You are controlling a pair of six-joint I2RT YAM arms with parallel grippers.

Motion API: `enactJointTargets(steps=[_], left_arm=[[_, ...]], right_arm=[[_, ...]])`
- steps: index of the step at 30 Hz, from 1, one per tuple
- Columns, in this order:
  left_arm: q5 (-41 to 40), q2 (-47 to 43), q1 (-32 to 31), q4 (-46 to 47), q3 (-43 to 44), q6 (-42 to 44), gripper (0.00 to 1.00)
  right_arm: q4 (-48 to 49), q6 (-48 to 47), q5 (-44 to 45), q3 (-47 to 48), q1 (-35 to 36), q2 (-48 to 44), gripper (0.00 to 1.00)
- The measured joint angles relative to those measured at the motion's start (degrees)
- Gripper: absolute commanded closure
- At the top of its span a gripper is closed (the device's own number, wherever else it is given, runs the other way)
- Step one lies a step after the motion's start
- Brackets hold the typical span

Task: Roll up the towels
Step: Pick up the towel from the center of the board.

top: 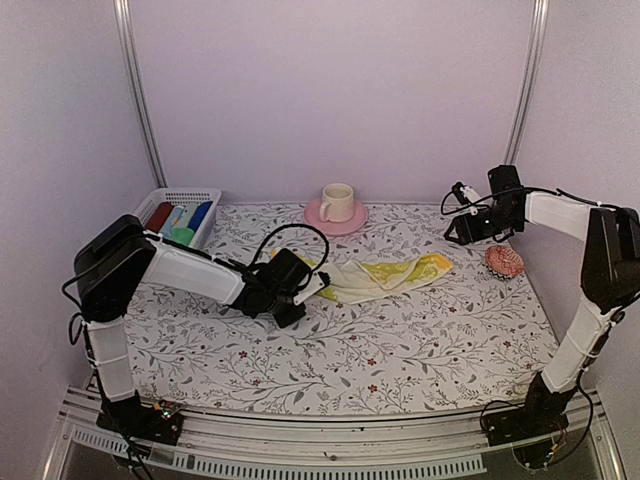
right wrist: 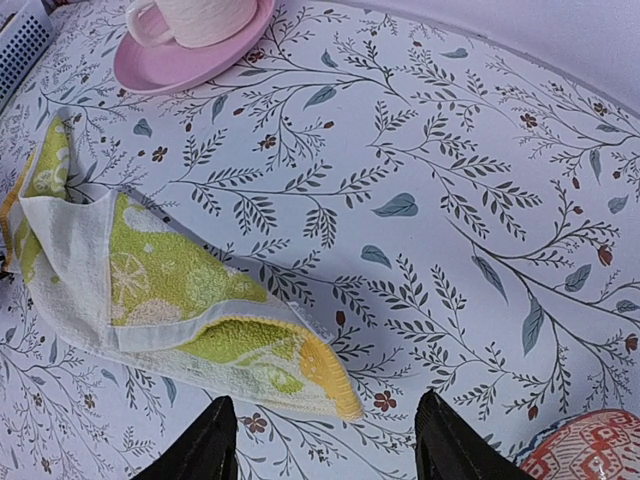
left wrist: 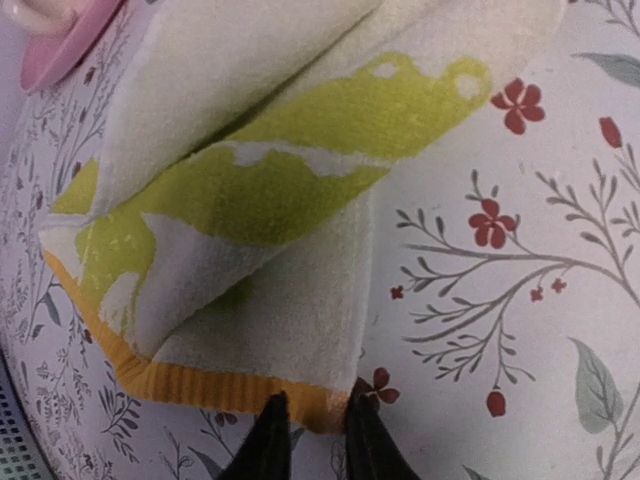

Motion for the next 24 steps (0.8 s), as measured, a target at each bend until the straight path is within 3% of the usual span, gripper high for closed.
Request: enactJointTargets(steps=[2, 15, 24], left_arm=[[-0.02, 0.46, 0.02, 0.11, 0.31, 0.00, 1.00], [-2.60, -1.18, -0.04, -1.68, -0.07, -2.60, 1.00], [-13.33, -19.15, -1.05, -3.50, -8.94, -13.94, 1.00]], right_arm=[[-0.02, 0.00, -0.02, 0.00, 0.00, 0.00, 0.39], [0.00, -0.61, -1.36, -0.04, -0.20, -0.44, 0.41], [-0.09, -7.78, -9.86, -1.66, -0.28, -4.92, 0.45]])
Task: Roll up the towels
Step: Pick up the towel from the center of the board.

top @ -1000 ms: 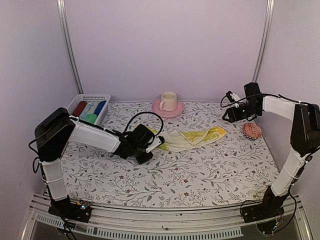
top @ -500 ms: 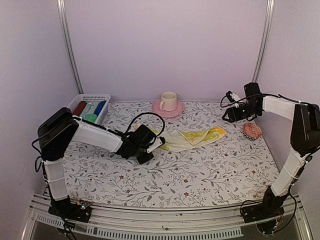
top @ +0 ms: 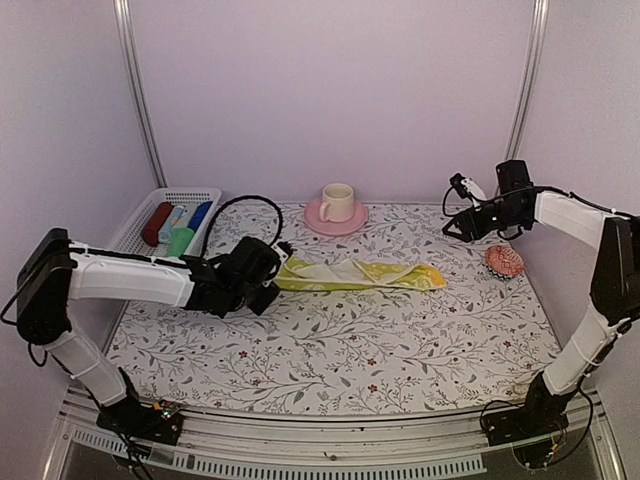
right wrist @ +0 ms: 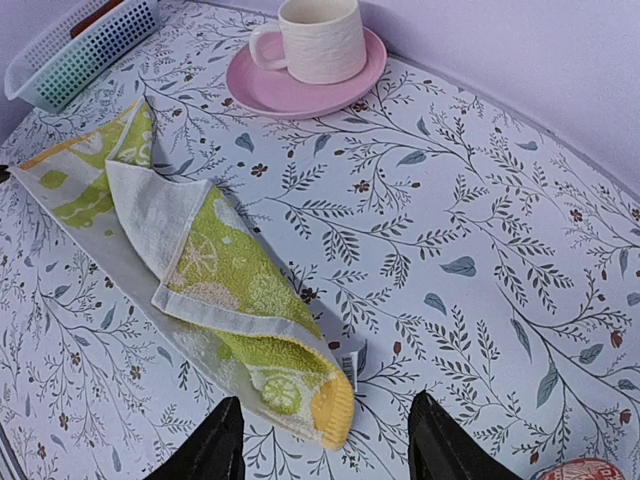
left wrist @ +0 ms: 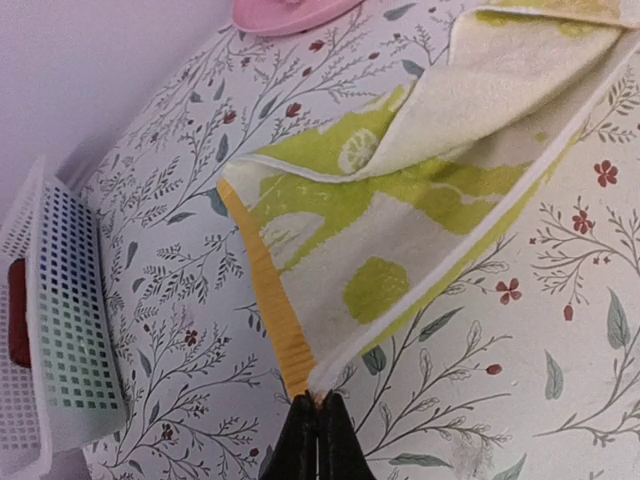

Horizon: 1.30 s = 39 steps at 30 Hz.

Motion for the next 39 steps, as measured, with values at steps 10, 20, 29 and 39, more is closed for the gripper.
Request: enactJointTargets(steps=[10, 20, 29, 39], left_arm=[[-8.96, -11.65, -0.61, -1.22, -10.95, -8.31, 1.00], [-13.64, -15.47, -0.72, 3.26, -15.91, -8.66, 1.00], [-14.86, -15.52, -0.72, 6.43, -17.03, -8.22, 1.00], [-15.26, -19.10, -0.74, 8.17, -19.12, -7.72, 1.00]], right_arm=[[0.17, -19.10, -4.92, -8.87, 5.70, -6.78, 0.37], [8.48, -46.86, 4.96, -29.62, 20.28, -11.43, 0.23], [28.30, -60.83, 18.51, -38.38, 23.96, -11.37, 0.30], [38.88, -61.79, 28.48, -38.51, 25.81, -3.82, 0.43]])
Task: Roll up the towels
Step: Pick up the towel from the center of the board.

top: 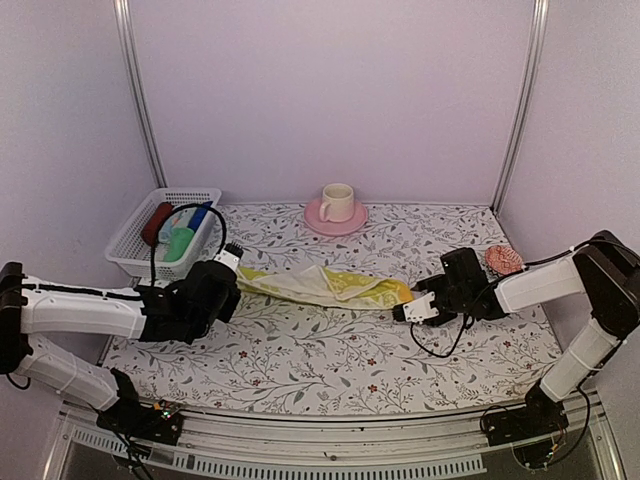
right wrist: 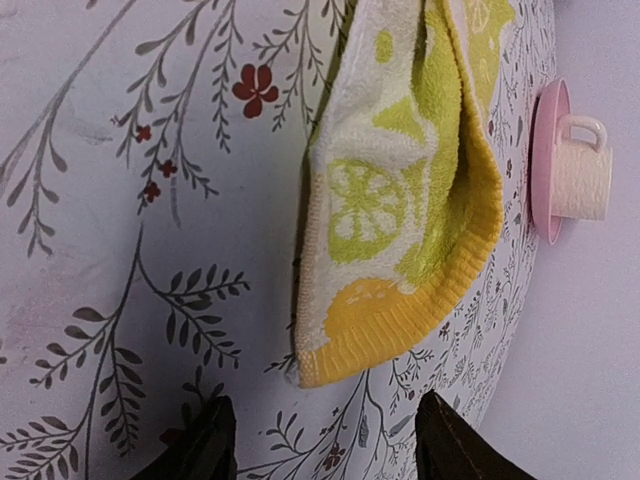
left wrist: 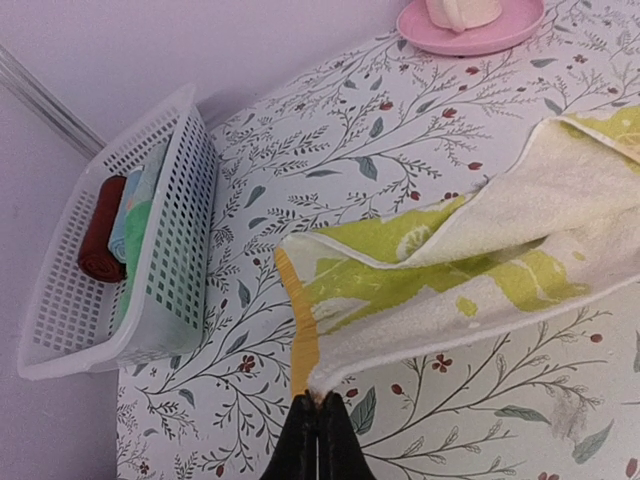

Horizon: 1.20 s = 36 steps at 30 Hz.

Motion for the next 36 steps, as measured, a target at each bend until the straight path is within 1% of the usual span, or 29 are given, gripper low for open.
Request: enactJointTargets(steps=[2, 5, 10, 14, 16, 18, 22, 31, 36], left_arm=[[-0.07, -0.15, 0.00, 0.44, -0.09, 0.11, 1.00], [-0.13, -0.15, 0.00, 0.85, -0.09, 0.15, 1.00], [-0.17, -0.15, -0.02, 1.27, -0.17, 0.20, 1.00], [-0.37, -0.15, -0.09, 1.38, -0.35, 0.31, 1.00], [-0.57, -0.15, -0.09, 1.53, -0.59, 0.37, 1.00], [-0.74, -0.15, -0.09, 1.73, -0.70, 0.39, 1.00], [-1.11, -0.15, -0.11, 1.99, -0.72, 0.39, 1.00], [-1.62, -0.15, -0.26, 2.49, -0.96, 0.39, 1.00], [-2.38, -1.46, -1.16, 3.80, -1.88, 1.29, 1.00]], right_arm=[[1.53, 0.07, 1.25, 0.02, 0.50, 1.09, 0.48], [4.31, 0.37, 3.50, 0.59, 1.44, 3.28, 0.51], [6.88, 0.57, 6.32, 1.62, 2.80, 5.95, 0.60], [7.32, 0.59, 7.26, 1.92, 3.08, 6.86, 0.77], [7.04, 0.81, 7.37, 2.08, 3.15, 7.30, 0.90], [6.14, 1.49, 7.48, 2.62, 3.17, 7.91, 0.95], [4.42, 3.58, 8.22, 4.72, 3.28, 9.33, 0.98], [2.01, 7.82, 9.60, 6.62, 3.41, 9.84, 0.98], [-1.22, 9.68, 9.55, 6.69, 3.43, 7.19, 0.98]])
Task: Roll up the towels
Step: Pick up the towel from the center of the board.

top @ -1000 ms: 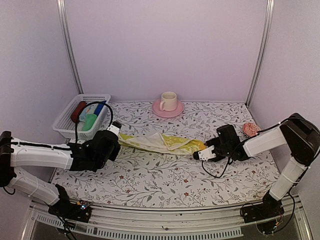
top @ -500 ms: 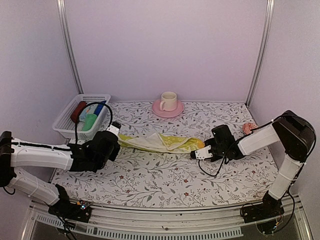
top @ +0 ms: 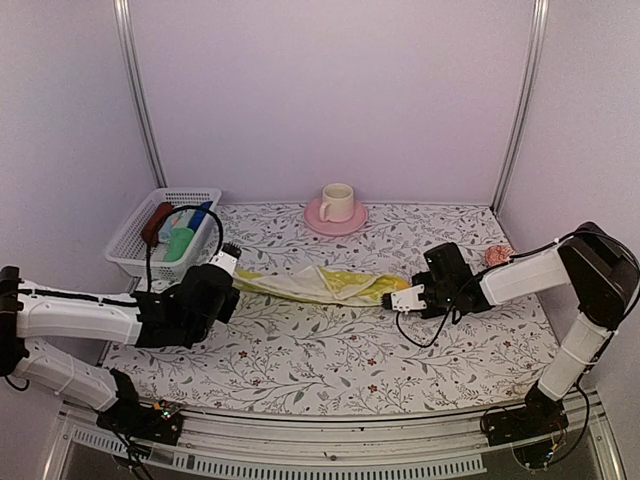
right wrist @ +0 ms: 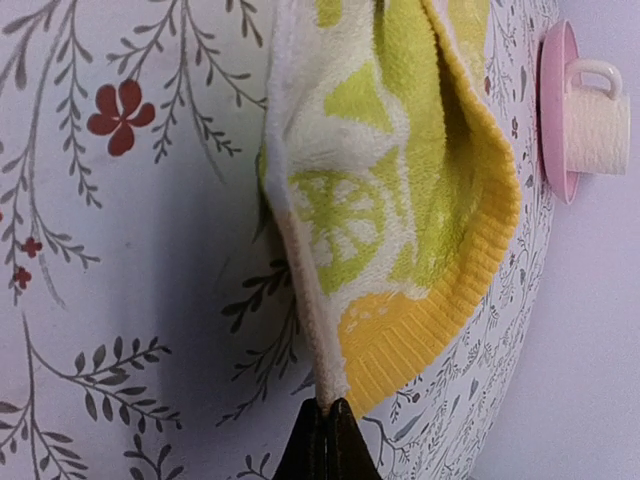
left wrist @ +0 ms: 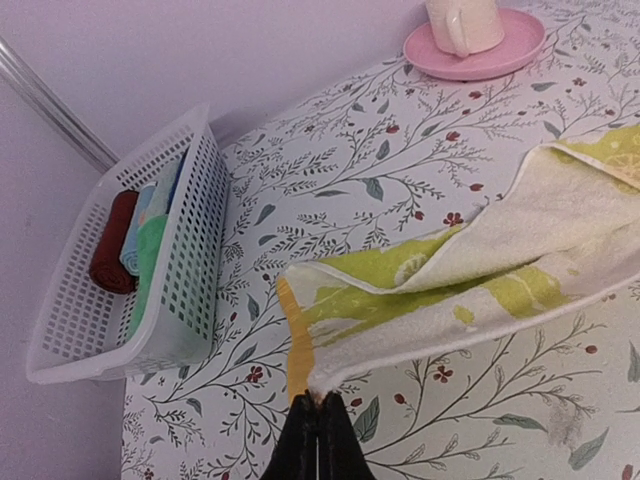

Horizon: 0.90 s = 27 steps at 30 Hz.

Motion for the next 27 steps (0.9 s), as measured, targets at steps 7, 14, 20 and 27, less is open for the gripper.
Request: enactJointTargets(steps=[7, 14, 20, 27], left_arm=[[-1.84, -5.42, -3.78, 3.32, -1.01, 3.32, 1.00], [-4.76, -10.95, -7.26, 8.57, -3.39, 7.52, 1.00], [-6.32, -11.32, -7.82, 11.06, -4.68, 9.09, 1.00], [-7.82, -5.07, -7.82, 11.96, -4.63, 9.64, 1.00]], right_arm=[[-11.85, 4.46, -7.82, 5.42, -1.29, -11.76, 0.98], [-34.67, 6.56, -19.50, 18.29, -3.80, -16.98, 0.98], [-53.64, 6.99, -27.23, 29.46, -3.80, -11.39, 0.98], [-58.82, 9.88, -30.40, 35.89, -2.49, 3.96, 0.97]])
